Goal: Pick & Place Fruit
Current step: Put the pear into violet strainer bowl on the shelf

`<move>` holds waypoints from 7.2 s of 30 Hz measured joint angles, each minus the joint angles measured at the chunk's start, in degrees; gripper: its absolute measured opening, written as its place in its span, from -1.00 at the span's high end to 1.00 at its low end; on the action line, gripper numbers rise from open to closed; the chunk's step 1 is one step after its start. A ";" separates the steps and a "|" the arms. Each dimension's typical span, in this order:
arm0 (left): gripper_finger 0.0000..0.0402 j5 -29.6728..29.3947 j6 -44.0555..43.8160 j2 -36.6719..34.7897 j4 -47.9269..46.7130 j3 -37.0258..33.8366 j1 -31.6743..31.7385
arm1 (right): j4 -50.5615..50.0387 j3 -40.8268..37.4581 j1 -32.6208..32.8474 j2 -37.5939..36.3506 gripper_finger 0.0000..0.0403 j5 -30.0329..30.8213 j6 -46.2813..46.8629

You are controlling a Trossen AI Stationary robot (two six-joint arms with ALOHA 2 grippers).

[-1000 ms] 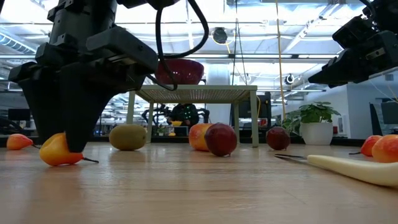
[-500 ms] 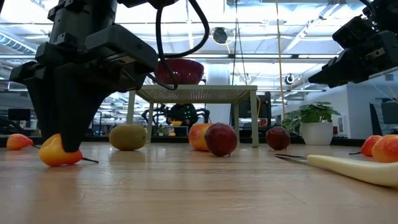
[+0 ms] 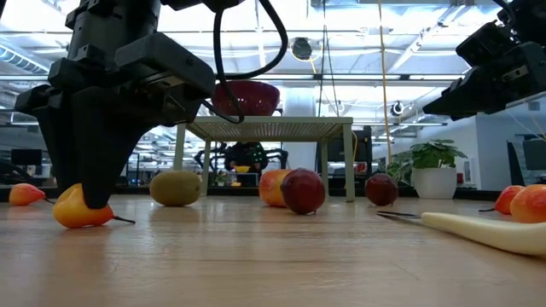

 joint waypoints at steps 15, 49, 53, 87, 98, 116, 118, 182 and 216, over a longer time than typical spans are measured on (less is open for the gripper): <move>0.46 -0.09 0.69 -0.33 -4.44 2.30 0.13 | 0.02 0.00 -0.02 0.00 0.98 0.00 0.00; 0.46 -41.55 3.21 -32.61 -6.86 3.23 3.48 | 0.00 0.00 0.00 -0.02 0.98 0.00 0.00; 0.46 -41.55 3.26 -32.61 -6.82 3.23 3.48 | 0.01 0.01 -0.01 -0.02 0.98 0.00 0.00; 0.46 -21.58 73.05 -32.61 52.66 3.21 7.74 | 0.02 0.01 -0.02 -0.02 0.98 0.00 0.00; 0.46 -13.82 82.42 -32.61 61.89 3.19 8.02 | 0.02 0.01 0.00 -0.02 0.98 0.02 -0.02; 0.46 -16.14 68.51 -32.61 66.38 3.19 8.02 | 0.00 0.01 0.00 -0.02 0.98 0.02 -0.02; 0.46 -18.37 64.08 -32.61 66.40 3.19 8.02 | 0.02 0.01 -0.02 -0.02 0.98 0.02 -0.02; 0.46 -38.83 53.04 -32.61 15.39 3.19 35.17 | 0.00 -0.02 -0.01 -0.02 0.98 0.04 -0.02; 0.46 -23.44 74.01 -22.87 26.90 3.19 48.98 | 0.00 -0.01 -0.02 0.00 0.98 0.42 0.00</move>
